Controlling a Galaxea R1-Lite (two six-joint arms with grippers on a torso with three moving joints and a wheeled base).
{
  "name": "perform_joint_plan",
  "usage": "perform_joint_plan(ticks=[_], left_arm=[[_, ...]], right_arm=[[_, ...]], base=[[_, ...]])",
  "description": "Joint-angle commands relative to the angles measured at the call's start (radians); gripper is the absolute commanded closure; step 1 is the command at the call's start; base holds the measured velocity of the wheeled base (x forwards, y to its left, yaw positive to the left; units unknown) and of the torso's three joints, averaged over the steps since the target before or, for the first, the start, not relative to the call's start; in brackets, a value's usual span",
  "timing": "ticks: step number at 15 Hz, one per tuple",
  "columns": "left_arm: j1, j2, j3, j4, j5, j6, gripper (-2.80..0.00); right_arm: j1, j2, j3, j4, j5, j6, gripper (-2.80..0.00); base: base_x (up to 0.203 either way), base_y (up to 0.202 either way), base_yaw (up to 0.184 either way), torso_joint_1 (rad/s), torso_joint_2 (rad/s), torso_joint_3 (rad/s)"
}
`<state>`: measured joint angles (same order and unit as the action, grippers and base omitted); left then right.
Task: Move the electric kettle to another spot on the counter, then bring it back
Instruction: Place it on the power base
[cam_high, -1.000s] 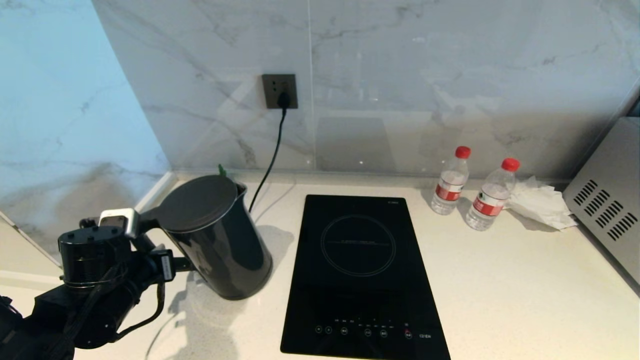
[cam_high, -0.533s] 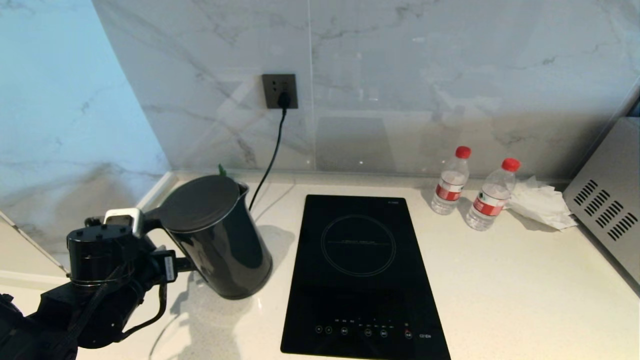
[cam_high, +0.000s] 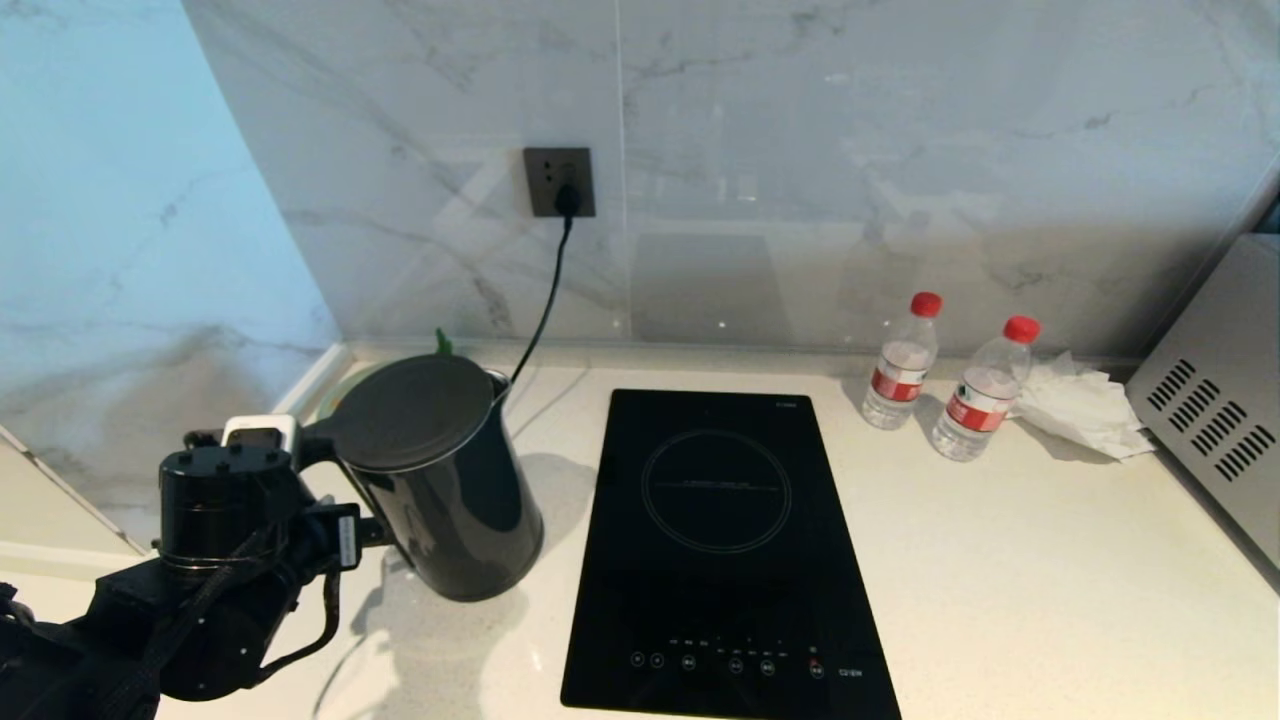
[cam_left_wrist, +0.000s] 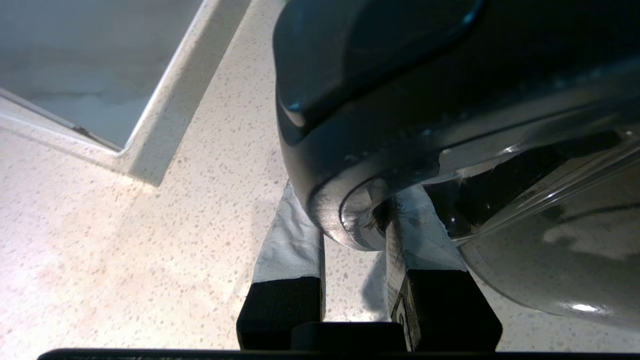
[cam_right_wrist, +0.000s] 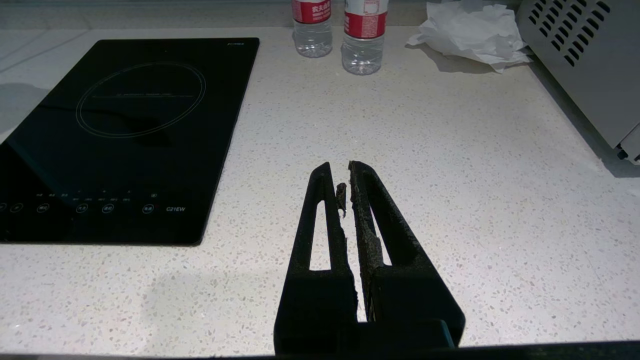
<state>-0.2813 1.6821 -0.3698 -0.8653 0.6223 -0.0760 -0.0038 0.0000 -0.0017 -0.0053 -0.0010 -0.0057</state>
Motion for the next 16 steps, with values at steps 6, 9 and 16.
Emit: perform_joint_plan(ticks=[6,9,16], left_arm=[[-0.047,-0.041,-0.013,0.070,0.103,-0.001,0.00],[-0.047,-0.042,-0.040,0.111,0.116,-0.001,0.00],[-0.150,-0.052,-0.129,0.275,0.135,-0.043,0.00]], right_arm=[[-0.001,0.000,0.000,-0.001,0.000,0.000,0.00],[0.001,0.000,0.000,-0.001,0.001,0.000,0.00],[-0.001,0.000,0.000,-0.001,0.001,0.000,0.00]], base=[[0.000,0.000,0.000,0.000,0.00,0.000],[0.000,0.000,0.000,0.000,0.00,0.000],[0.000,0.000,0.000,0.000,0.00,0.000]])
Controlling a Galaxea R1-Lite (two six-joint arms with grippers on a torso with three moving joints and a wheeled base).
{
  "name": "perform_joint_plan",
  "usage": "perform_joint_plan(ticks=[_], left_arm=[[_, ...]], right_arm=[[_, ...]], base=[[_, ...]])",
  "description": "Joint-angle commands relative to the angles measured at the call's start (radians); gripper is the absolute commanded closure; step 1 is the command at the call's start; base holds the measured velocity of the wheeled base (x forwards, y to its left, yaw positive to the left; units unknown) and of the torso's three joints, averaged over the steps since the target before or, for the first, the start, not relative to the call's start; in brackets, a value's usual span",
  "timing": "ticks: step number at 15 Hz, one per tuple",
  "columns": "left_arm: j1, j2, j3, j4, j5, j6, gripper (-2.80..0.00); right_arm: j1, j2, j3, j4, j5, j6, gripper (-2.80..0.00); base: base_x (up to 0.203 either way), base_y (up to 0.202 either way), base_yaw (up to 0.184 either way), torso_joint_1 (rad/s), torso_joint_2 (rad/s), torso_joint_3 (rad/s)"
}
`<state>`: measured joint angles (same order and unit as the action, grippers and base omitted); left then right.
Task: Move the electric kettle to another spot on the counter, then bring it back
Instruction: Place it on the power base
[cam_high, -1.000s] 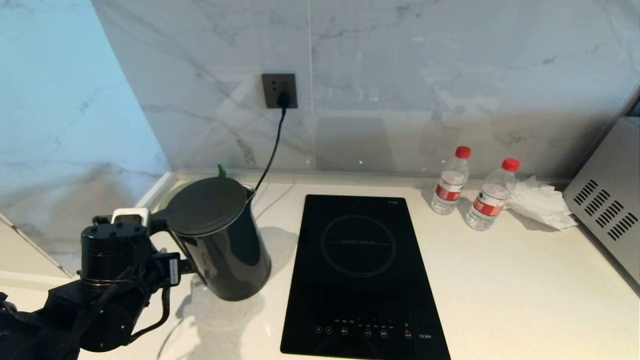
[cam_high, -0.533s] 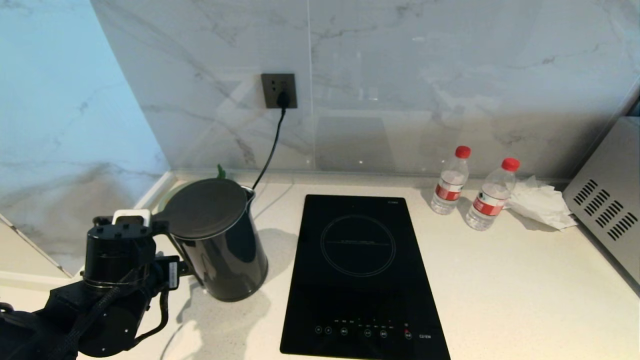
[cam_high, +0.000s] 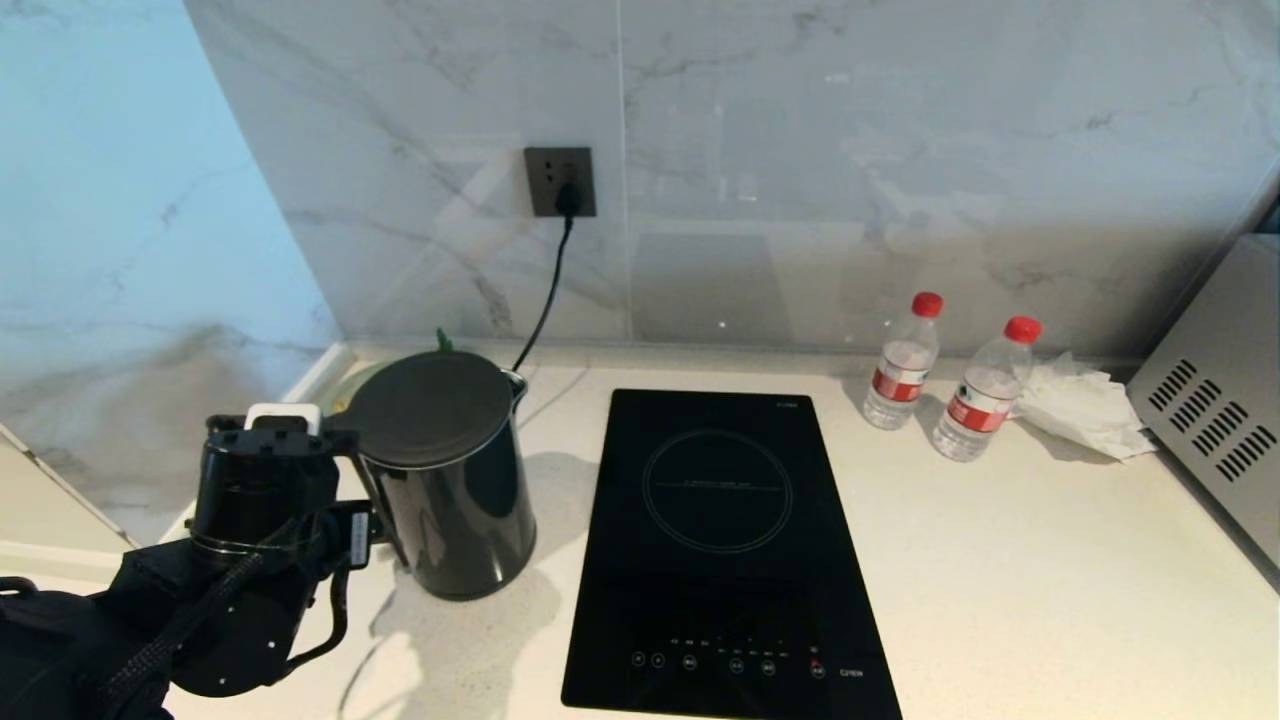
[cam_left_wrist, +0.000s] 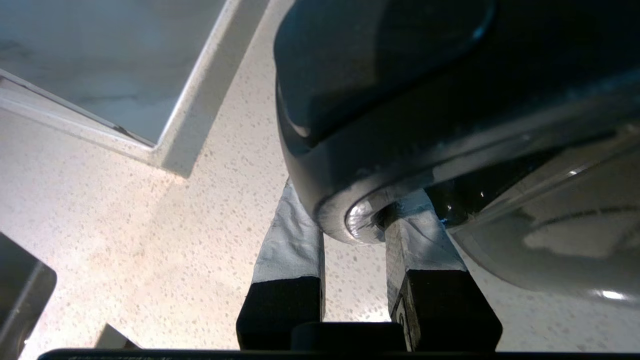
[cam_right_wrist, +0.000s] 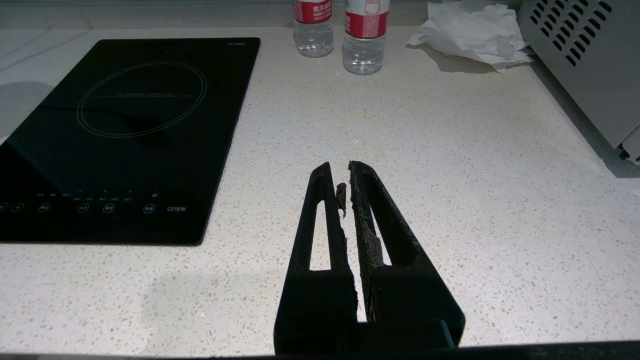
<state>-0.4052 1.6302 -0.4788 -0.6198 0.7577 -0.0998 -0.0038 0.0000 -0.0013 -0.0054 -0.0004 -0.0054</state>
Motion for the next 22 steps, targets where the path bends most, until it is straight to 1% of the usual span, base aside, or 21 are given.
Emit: perform_joint_plan(ticks=[1,4,5,11,17,18,22], left_arm=[[-0.047,0.000,-0.042,0.091,0.002,-0.055,0.00],[-0.088,0.003,-0.119,0.291,0.003,-0.176,0.00],[-0.093,0.006,-0.137,0.325,0.002,-0.207,0.00],[-0.094,0.032,-0.142,0.336,0.001,-0.239,0.00],[-0.080,0.034,-0.155,0.333,-0.003,-0.241,0.00],[-0.080,0.034,-0.153,0.333,-0.003,-0.241,-2.80],[-0.073,0.034,-0.155,0.331,-0.006,-0.242,-2.80]], right_arm=[[0.001,0.000,0.001,-0.001,0.000,-0.001,0.00],[-0.001,0.000,0.000,-0.001,-0.001,-0.001,0.00],[0.001,0.000,0.000,-0.001,-0.001,-0.001,0.00],[0.000,0.000,0.000,-0.001,0.000,-0.001,0.00],[0.000,0.000,0.000,-0.001,0.000,-0.001,0.00],[0.000,0.000,0.000,-0.001,0.000,-0.001,0.00],[0.001,0.000,0.000,-0.001,-0.001,-0.001,0.00]], base=[[0.000,0.000,0.000,0.000,0.00,0.000],[0.000,0.000,0.000,0.000,0.00,0.000],[0.000,0.000,0.000,0.000,0.00,0.000],[0.000,0.000,0.000,0.000,0.00,0.000],[0.000,0.000,0.000,0.000,0.00,0.000],[0.000,0.000,0.000,0.000,0.00,0.000],[0.000,0.000,0.000,0.000,0.00,0.000]])
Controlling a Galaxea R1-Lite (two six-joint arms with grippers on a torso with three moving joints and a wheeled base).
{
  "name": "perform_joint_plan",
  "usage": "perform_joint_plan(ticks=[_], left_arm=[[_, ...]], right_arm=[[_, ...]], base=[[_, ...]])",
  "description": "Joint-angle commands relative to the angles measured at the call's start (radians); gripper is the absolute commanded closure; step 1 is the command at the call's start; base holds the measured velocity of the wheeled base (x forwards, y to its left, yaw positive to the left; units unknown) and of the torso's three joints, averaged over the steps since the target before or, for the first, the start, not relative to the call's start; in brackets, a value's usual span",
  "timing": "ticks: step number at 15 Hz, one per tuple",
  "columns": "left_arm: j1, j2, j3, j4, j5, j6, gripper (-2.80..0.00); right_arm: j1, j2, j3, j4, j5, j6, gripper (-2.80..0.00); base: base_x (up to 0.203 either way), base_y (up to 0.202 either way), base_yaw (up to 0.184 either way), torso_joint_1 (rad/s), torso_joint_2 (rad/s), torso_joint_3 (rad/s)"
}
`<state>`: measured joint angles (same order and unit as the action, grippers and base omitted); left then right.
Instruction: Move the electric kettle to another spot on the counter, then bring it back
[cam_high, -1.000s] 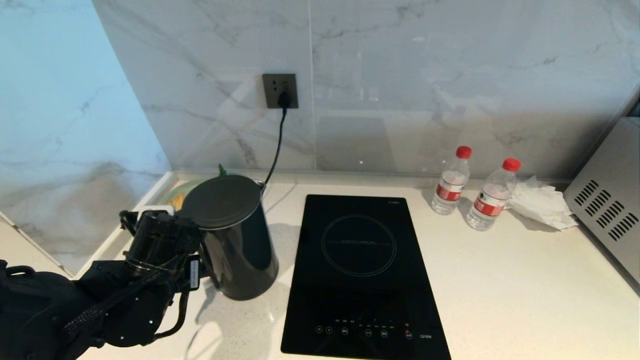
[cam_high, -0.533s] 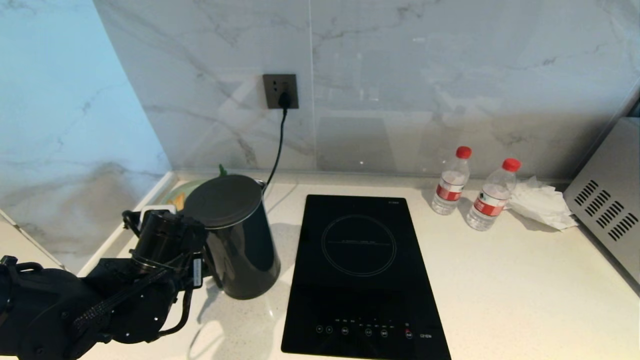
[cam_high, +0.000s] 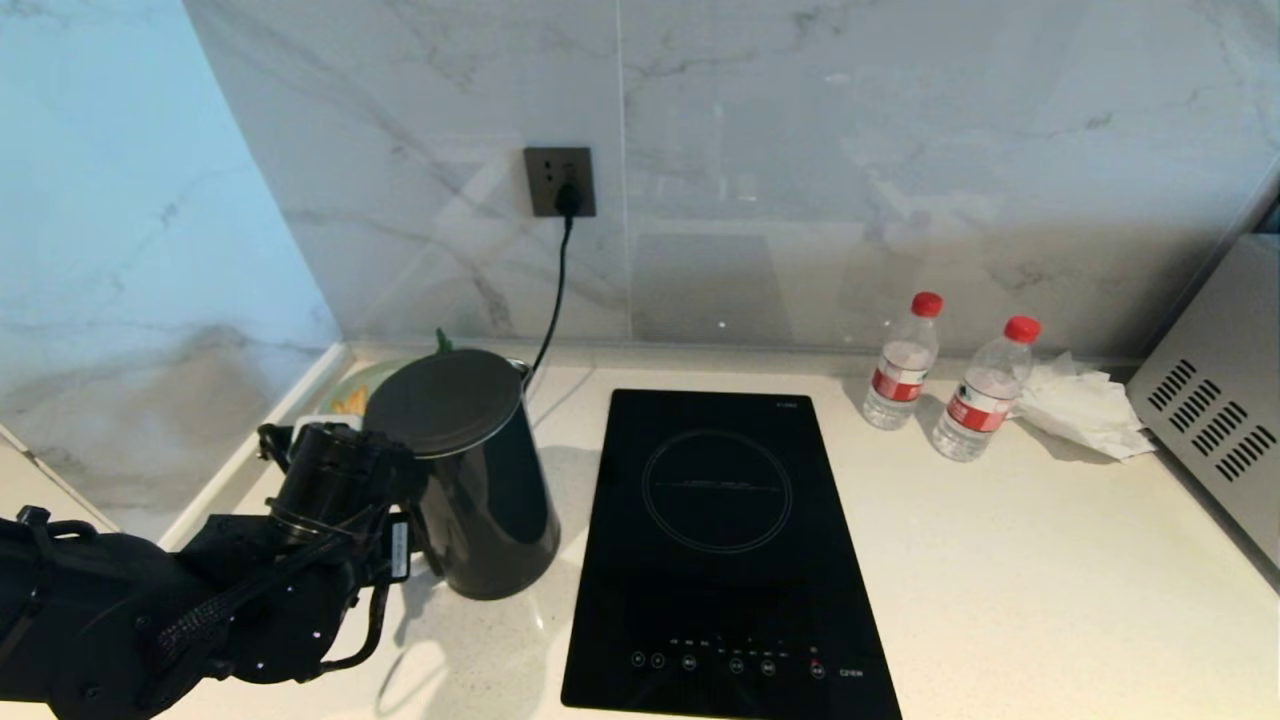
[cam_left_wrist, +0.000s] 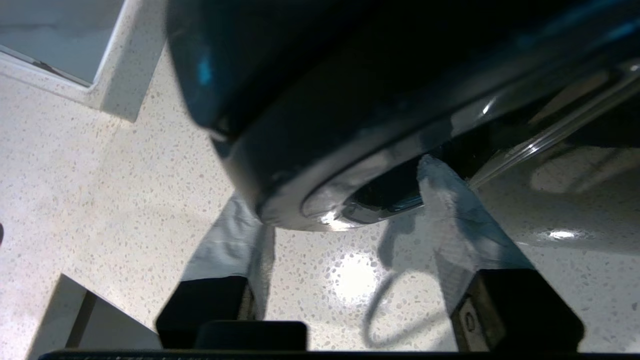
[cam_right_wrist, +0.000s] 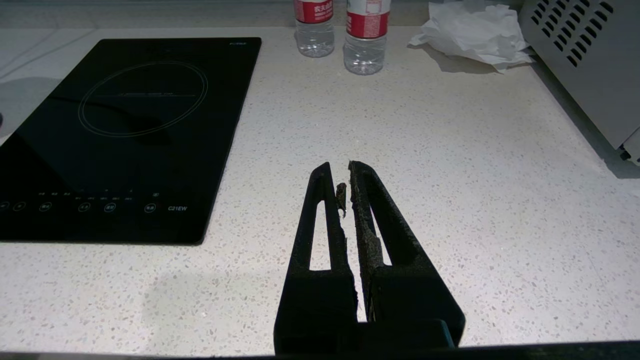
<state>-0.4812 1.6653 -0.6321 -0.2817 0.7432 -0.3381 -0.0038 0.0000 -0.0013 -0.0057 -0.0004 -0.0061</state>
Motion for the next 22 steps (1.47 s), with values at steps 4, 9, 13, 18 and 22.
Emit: perform_joint_plan(ticks=[4,9,13,18,22], left_arm=[[0.002,-0.026,0.010,-0.003,0.007,-0.002,-2.80],[-0.004,-0.115,0.160,-0.001,-0.007,0.001,-2.80],[-0.004,-0.154,0.241,-0.009,-0.115,0.004,-2.80],[0.024,-0.081,0.257,-0.142,-0.331,0.025,-2.80],[0.117,-0.025,0.309,-0.301,-0.427,0.167,-2.80]], right_arm=[[-0.001,0.000,0.001,0.000,0.000,0.000,0.00],[-0.001,0.000,0.000,0.000,-0.001,0.000,0.00],[-0.001,0.000,0.000,0.000,-0.001,0.000,0.00],[0.000,0.000,0.000,0.000,0.000,0.000,0.00],[-0.001,0.000,0.001,0.000,0.000,0.000,0.00]], base=[[0.000,0.000,0.000,0.000,0.00,0.000],[0.000,0.000,0.000,0.000,0.00,0.000],[0.000,0.000,0.000,0.000,0.00,0.000],[0.000,0.000,0.000,0.000,0.00,0.000],[0.000,0.000,0.000,0.000,0.00,0.000]])
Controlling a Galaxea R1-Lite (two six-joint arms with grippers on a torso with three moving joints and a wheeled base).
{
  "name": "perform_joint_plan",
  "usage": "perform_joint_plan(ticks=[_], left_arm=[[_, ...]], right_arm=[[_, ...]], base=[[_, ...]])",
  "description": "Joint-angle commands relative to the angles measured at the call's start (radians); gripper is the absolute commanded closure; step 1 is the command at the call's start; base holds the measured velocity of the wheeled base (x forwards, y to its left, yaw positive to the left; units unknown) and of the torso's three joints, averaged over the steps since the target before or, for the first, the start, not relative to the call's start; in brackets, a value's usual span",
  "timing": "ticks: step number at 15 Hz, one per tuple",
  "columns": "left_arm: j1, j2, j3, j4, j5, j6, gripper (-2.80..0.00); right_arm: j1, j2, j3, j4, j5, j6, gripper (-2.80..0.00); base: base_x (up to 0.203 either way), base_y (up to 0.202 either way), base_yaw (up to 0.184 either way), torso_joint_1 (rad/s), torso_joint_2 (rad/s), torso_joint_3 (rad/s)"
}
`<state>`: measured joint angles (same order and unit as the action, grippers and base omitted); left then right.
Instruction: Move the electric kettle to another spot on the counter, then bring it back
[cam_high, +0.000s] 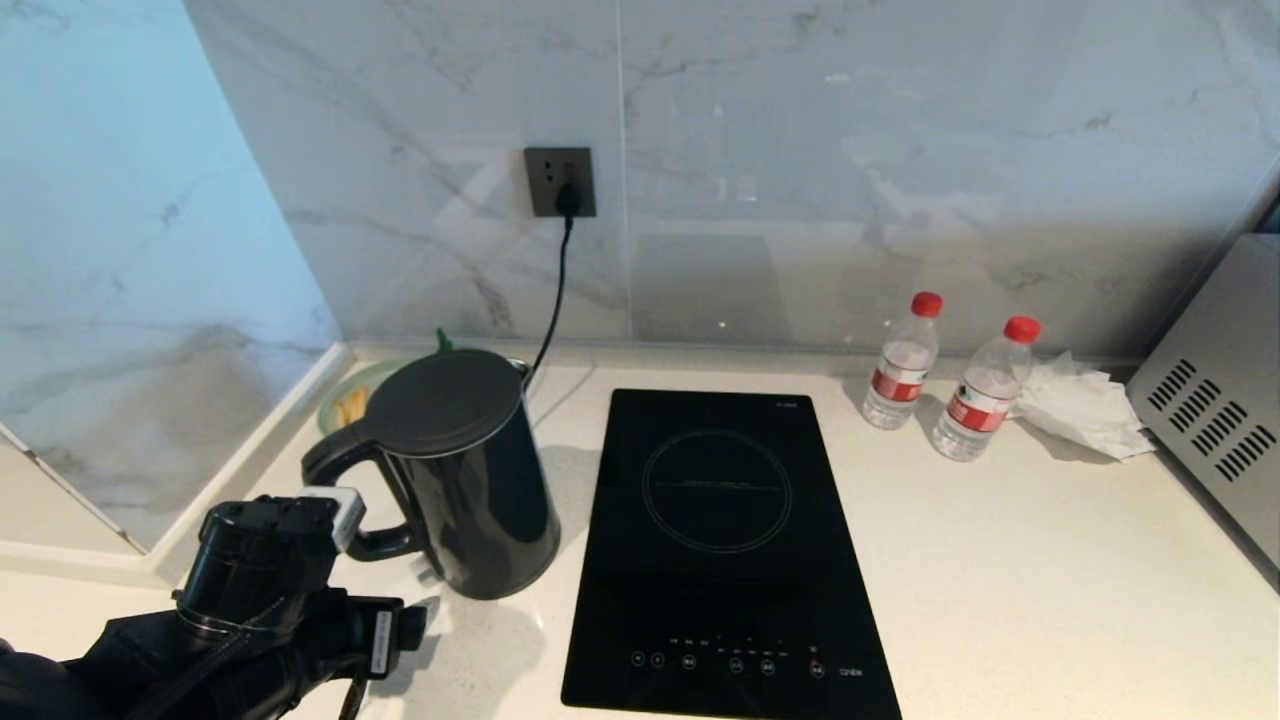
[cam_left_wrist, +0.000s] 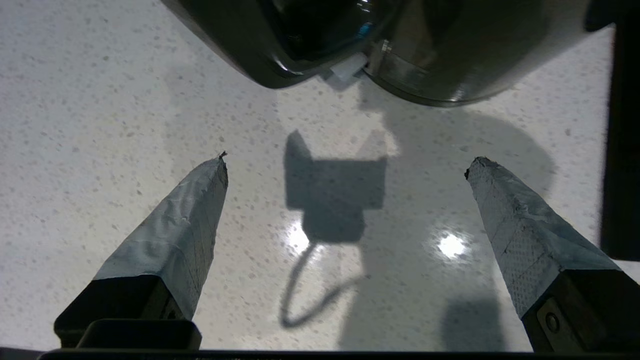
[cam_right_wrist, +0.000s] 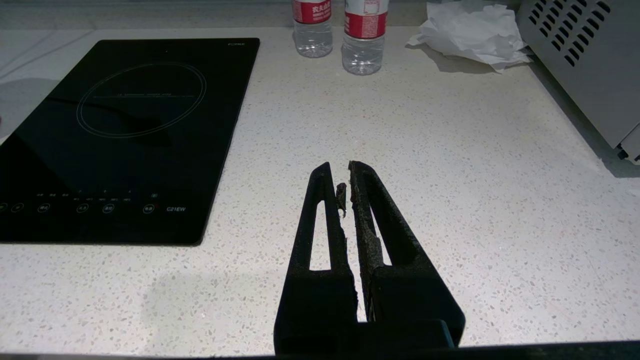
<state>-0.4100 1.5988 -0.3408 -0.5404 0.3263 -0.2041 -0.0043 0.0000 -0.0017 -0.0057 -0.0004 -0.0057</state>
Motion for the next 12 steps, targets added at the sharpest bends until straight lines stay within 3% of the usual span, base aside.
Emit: perform_joint_plan(ticks=[1,4,8,12], left_arm=[[0.093,0.077,0.030,-0.105,-0.018,0.070,-2.80],[0.158,0.182,0.101,-0.314,-0.025,0.139,-2.80],[0.171,0.346,0.149,-0.542,0.020,0.160,-2.80],[0.173,0.345,0.231,-0.648,0.032,0.170,-2.80]], right_arm=[[0.001,0.000,0.000,0.000,0.000,0.000,0.00],[0.000,0.000,0.000,0.000,-0.001,0.000,0.00],[0.001,0.000,0.000,0.000,-0.001,0.000,0.00],[0.001,0.000,0.000,0.000,0.000,0.000,0.00]], base=[[0.000,0.000,0.000,0.000,0.00,0.000],[0.000,0.000,0.000,0.000,0.00,0.000],[0.000,0.000,0.000,0.000,0.00,0.000],[0.000,0.000,0.000,0.000,0.00,0.000]])
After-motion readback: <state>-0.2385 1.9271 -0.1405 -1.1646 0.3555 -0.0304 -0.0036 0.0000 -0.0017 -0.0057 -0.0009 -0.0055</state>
